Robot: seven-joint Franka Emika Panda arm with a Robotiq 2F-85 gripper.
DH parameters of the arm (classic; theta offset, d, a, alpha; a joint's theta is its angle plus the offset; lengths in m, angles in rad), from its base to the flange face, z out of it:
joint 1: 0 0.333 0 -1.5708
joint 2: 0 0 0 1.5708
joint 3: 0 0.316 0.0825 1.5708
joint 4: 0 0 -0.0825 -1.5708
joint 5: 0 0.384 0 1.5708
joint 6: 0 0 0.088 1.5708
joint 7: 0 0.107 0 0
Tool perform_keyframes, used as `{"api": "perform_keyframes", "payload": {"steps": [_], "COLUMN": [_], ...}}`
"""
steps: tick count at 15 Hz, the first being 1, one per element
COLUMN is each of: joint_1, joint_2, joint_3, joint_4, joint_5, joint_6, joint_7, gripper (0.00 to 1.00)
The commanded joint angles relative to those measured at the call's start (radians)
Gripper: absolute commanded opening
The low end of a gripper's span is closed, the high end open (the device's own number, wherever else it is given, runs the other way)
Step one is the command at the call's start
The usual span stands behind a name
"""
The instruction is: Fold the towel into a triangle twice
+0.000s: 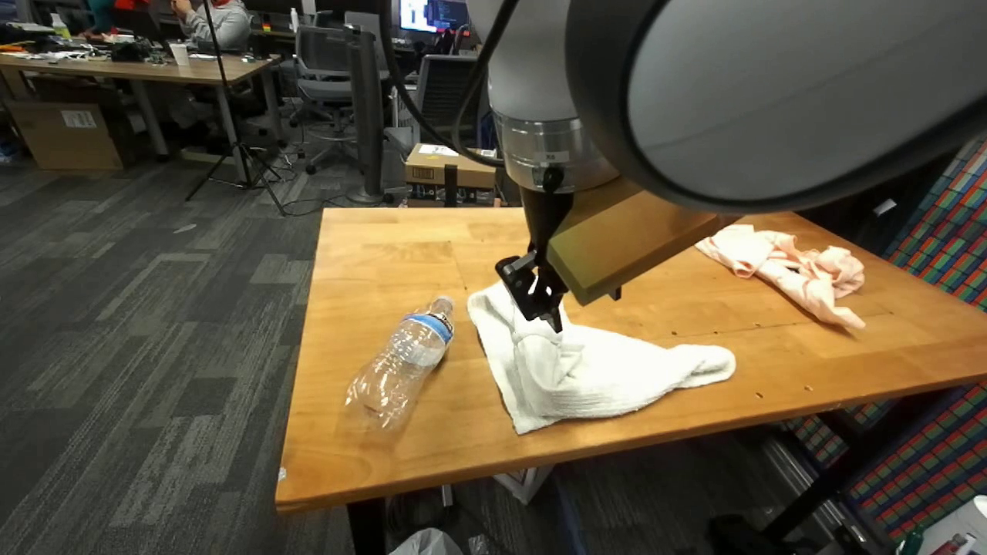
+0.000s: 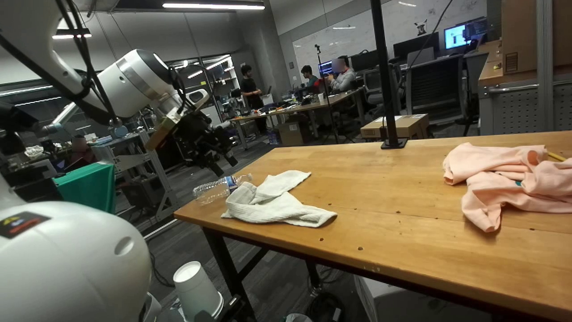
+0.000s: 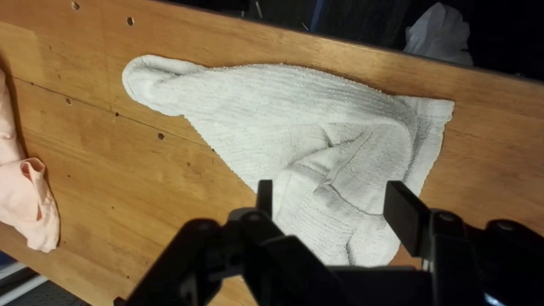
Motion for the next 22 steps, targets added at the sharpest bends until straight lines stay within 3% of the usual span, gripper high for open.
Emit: {"api": "perform_keyframes", "payload": {"steps": [1,7,13,17,22], "joint_1": [-0.018,-0.114,-0.243,-0.295,-0.309], "joint_2": [-0.038,-0.098,-0.125,-0.136,-0.139], "joint_3": [-0.040,-0.203,-0.347,-0.402,-0.422], "joint_4": [-0.011,-0.078,-0.152,-0.222,-0.295], "joint_5": [0.000,0.075,0.214,0.291,0.389], "joint_6": [0.019,0.148,0.119,0.132,0.162], "joint_7": [-0.033,-0.172,-0.277,-0.322,-0.361], "gripper": [0.99,1.00,1.00,1.00,1.00]}}
